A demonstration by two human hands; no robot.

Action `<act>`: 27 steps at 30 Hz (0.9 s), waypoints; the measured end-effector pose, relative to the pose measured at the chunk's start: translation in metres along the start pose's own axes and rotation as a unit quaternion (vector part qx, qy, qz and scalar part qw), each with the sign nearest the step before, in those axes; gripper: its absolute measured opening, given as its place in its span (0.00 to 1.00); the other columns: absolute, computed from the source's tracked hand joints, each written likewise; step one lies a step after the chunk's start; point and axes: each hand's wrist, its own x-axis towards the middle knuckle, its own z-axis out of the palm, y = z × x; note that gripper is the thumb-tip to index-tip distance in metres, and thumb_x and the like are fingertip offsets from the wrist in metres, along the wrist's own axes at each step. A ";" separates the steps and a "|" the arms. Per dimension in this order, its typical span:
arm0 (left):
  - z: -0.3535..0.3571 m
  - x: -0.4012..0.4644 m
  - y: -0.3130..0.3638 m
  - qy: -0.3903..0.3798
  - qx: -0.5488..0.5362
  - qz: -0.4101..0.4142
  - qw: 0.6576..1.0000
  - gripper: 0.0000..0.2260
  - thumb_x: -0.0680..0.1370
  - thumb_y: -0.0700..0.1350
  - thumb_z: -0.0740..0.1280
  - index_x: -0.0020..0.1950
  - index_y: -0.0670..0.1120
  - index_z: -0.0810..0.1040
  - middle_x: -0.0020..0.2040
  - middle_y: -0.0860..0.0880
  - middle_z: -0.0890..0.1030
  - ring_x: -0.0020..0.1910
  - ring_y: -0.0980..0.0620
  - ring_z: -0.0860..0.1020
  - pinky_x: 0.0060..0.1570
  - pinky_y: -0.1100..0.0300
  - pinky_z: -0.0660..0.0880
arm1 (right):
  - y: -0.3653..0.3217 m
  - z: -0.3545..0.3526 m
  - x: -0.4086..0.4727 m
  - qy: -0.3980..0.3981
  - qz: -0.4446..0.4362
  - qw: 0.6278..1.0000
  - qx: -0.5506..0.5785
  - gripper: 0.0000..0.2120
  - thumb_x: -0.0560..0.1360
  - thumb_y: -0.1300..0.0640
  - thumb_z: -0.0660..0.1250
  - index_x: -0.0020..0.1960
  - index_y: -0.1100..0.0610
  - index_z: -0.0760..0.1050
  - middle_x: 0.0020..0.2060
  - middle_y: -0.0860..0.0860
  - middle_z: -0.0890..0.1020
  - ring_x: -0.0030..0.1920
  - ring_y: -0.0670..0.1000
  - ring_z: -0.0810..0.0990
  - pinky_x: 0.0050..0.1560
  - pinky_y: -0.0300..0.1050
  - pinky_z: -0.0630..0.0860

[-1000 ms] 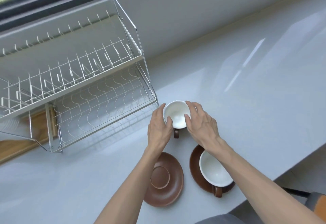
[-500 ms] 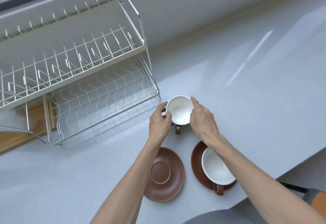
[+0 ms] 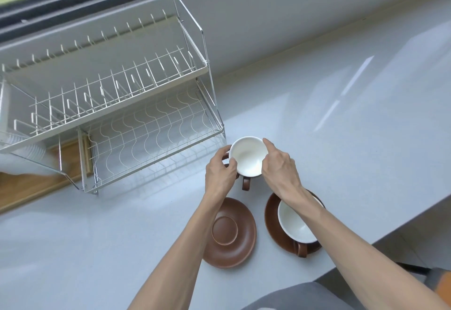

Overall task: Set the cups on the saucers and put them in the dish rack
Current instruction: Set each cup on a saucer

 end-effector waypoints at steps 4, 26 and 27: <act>-0.008 -0.017 -0.002 0.003 -0.012 0.000 1.000 0.19 0.78 0.40 0.62 0.68 0.51 0.77 0.59 0.51 0.79 0.41 0.64 0.81 0.47 0.52 0.85 | -0.007 -0.006 -0.015 -0.001 -0.005 1.000 0.003 0.28 0.74 0.68 0.54 0.74 0.58 0.65 0.42 0.62 0.81 0.37 0.60 0.68 0.42 0.49 0.66; -0.059 -0.120 -0.071 0.033 -0.071 -0.058 0.995 0.18 0.77 0.42 0.63 0.65 0.53 0.79 0.59 0.49 0.82 0.54 0.46 0.84 0.59 0.45 0.81 | -0.028 0.017 -0.123 -0.051 -0.087 0.995 -0.002 0.27 0.74 0.65 0.56 0.73 0.57 0.65 0.42 0.63 0.82 0.44 0.66 0.79 0.45 0.55 0.72; -0.060 -0.124 -0.074 0.037 -0.074 -0.060 0.995 0.17 0.77 0.41 0.63 0.63 0.54 0.79 0.58 0.50 0.83 0.53 0.47 0.84 0.58 0.46 0.82 | -0.028 0.018 -0.127 -0.052 -0.089 0.995 -0.003 0.27 0.74 0.65 0.55 0.73 0.56 0.65 0.42 0.63 0.82 0.44 0.66 0.79 0.45 0.55 0.72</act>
